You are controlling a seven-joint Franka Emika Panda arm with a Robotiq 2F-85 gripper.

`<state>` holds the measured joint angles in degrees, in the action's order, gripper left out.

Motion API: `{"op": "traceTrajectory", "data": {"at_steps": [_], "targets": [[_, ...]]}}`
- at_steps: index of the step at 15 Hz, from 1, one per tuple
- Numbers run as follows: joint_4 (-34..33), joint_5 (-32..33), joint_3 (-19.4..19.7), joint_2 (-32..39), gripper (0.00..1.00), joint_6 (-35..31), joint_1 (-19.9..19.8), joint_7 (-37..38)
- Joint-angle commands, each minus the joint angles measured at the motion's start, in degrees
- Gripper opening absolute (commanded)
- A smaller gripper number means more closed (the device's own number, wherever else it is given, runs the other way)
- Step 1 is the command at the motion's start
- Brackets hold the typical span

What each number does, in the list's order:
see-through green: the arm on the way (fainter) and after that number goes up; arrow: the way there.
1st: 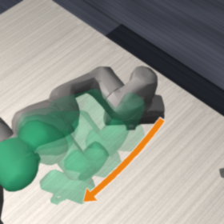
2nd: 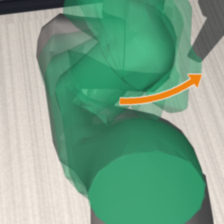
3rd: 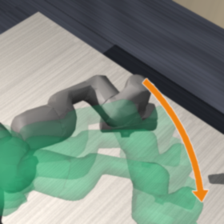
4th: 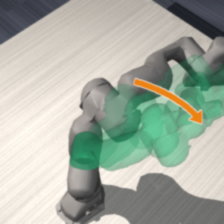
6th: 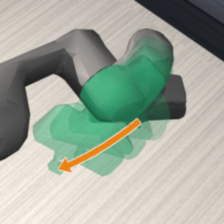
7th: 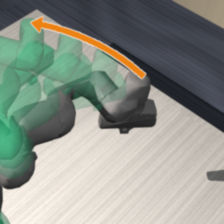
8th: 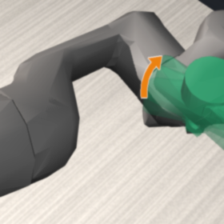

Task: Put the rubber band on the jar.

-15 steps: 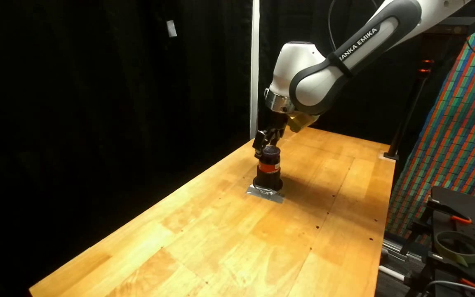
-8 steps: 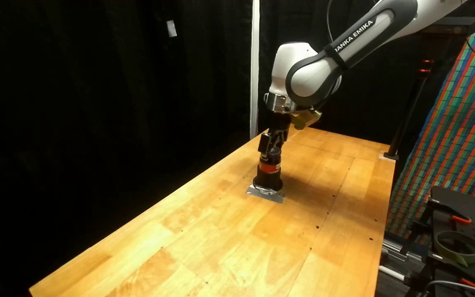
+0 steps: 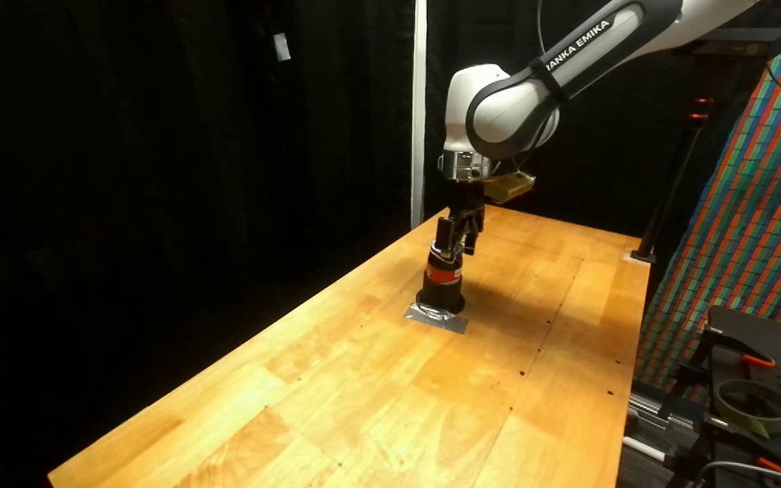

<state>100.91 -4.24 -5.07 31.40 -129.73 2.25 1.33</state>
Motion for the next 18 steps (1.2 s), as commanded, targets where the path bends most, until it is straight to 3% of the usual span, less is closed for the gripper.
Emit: {"op": "traceTrajectory", "data": {"at_steps": [1,6,12,18], "targets": [[-0.81,-1.96,-0.29,-0.43,1.0,7.64,-1.29,-2.91],[0.16,-1.97,0.25,-0.29,1.0,10.76,-1.14,-2.92],[2.41,-0.43,0.84,0.37,1.0,0.56,1.55,0.89],[1.77,0.87,1.82,2.19,1.0,-2.1,3.15,3.33]]}}
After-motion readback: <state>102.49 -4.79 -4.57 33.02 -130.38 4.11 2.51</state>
